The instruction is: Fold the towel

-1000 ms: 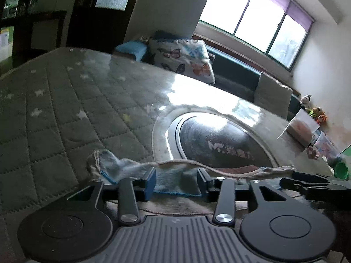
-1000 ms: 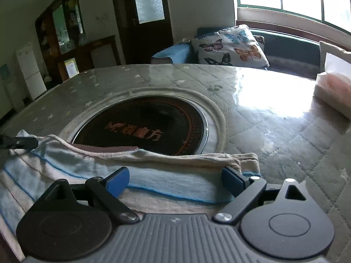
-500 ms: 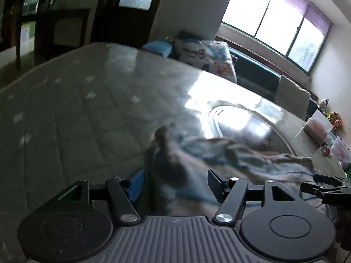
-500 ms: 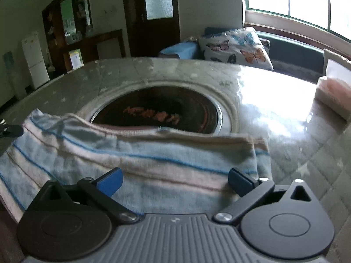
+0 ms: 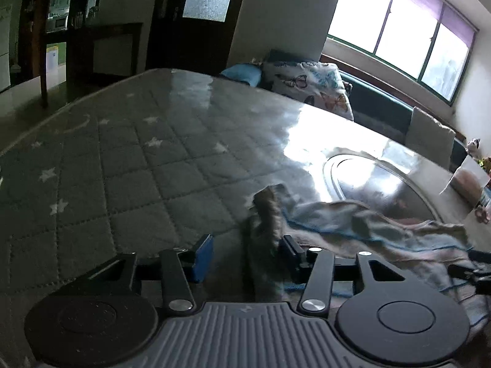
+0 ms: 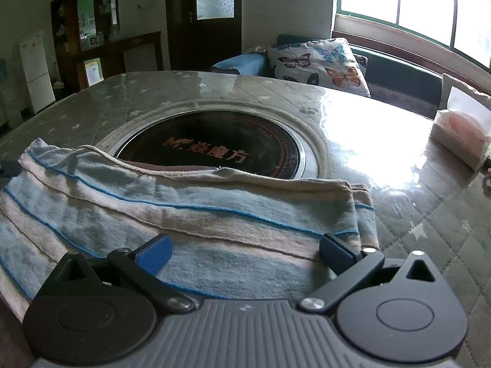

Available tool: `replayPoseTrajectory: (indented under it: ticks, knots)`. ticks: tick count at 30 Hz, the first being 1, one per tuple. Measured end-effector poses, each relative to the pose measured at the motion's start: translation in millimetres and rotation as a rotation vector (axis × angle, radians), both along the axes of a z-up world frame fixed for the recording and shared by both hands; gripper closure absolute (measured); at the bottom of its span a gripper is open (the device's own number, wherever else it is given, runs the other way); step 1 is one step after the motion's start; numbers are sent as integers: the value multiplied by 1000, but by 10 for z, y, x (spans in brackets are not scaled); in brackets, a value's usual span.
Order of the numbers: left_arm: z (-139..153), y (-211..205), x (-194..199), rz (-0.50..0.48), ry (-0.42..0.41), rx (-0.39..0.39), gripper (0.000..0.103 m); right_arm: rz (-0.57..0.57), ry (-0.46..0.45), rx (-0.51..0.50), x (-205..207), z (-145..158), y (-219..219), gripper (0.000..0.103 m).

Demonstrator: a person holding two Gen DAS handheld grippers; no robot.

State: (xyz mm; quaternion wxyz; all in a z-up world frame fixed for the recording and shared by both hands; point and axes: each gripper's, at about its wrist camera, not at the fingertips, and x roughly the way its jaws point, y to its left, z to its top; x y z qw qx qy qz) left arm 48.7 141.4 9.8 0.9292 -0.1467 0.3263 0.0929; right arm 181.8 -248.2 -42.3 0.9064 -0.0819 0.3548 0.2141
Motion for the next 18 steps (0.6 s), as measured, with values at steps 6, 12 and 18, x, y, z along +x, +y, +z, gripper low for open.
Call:
replayPoseTrajectory:
  ticks: [6,12,18]
  knots:
    - [109,51,-68,12,-52,-46,53,3,5,-8,12,4,9,0]
    - [134,56,182,17,-55,-38,62,6,2,-7,11,-8,10,0]
    - [-30,120,355,37,1,-36,62,19,2,-10,22,-7,3,0]
